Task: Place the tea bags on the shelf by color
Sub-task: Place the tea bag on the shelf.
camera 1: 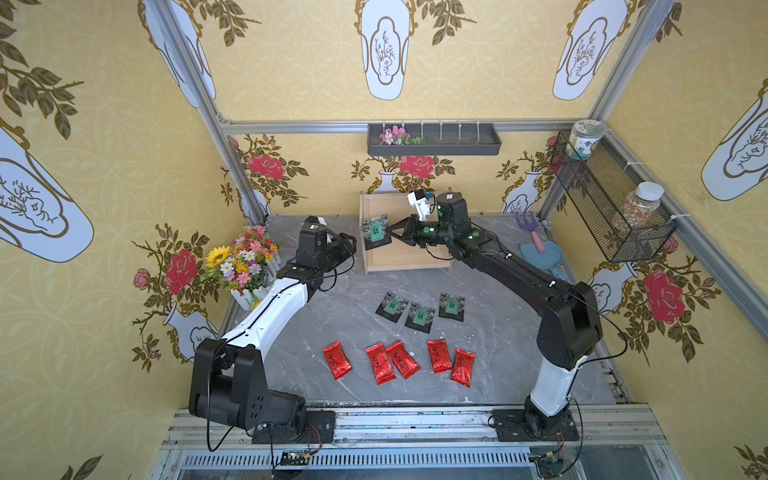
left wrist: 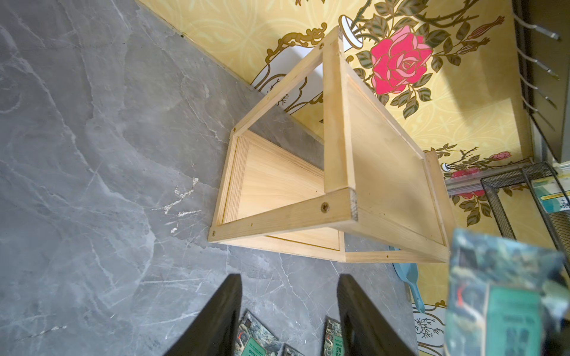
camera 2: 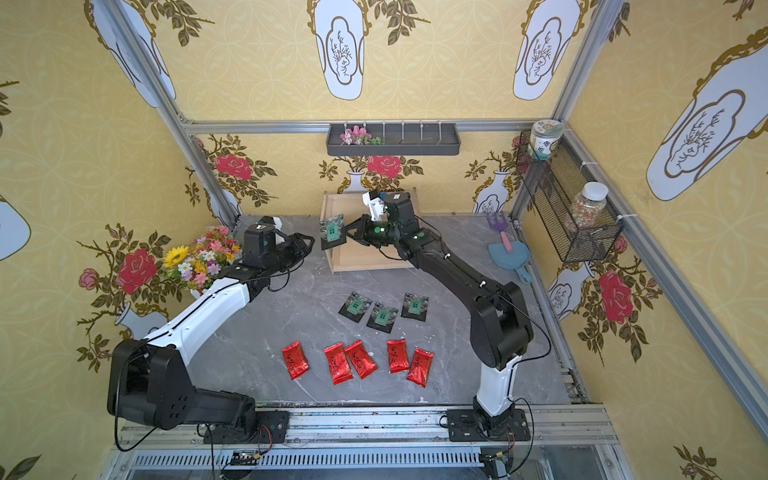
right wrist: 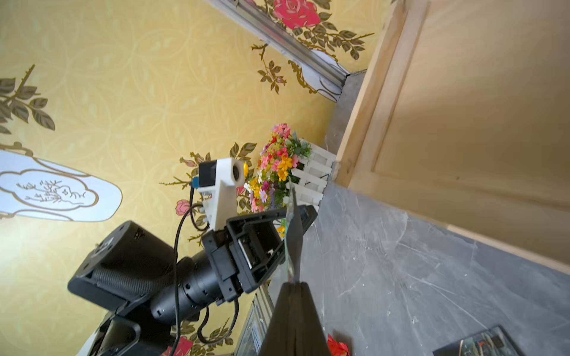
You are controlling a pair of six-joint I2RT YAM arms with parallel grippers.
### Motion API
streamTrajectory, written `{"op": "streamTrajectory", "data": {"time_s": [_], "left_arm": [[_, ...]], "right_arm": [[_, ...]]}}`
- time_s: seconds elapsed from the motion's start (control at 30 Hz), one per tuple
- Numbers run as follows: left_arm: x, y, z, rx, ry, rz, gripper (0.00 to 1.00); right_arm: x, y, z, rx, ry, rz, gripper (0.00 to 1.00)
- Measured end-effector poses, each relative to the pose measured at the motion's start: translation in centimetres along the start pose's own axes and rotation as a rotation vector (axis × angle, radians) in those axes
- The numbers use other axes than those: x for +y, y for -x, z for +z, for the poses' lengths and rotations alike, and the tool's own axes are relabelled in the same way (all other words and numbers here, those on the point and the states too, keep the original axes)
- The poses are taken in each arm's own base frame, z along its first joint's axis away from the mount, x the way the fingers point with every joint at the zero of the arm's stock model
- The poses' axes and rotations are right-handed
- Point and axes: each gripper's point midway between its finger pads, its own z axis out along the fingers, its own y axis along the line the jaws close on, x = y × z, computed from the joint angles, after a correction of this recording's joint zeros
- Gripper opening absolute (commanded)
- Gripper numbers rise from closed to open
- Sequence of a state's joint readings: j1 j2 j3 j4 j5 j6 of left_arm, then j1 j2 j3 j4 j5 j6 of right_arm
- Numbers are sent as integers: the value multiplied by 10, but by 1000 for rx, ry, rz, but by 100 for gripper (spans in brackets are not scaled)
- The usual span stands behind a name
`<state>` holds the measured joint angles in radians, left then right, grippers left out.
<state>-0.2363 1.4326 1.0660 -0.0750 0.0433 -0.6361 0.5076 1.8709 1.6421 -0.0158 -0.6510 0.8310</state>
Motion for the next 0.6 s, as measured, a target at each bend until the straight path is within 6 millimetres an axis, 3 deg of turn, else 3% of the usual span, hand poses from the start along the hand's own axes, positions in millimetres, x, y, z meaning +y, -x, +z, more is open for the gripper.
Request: {"op": "streamTrajectory", "data": {"time_s": [0.3,0.47,0.6], "left_arm": [[-3,3,12,36,16,27,56],[0,-2,14,57,24,27,56],[1,-5,16,72,26,30,56]], "right_arm": [[-31,54,26,-59,-41,95,0],[-48,63,37,-58,-78,121,0],[-56,65,41,-52,-106,135,7]]}}
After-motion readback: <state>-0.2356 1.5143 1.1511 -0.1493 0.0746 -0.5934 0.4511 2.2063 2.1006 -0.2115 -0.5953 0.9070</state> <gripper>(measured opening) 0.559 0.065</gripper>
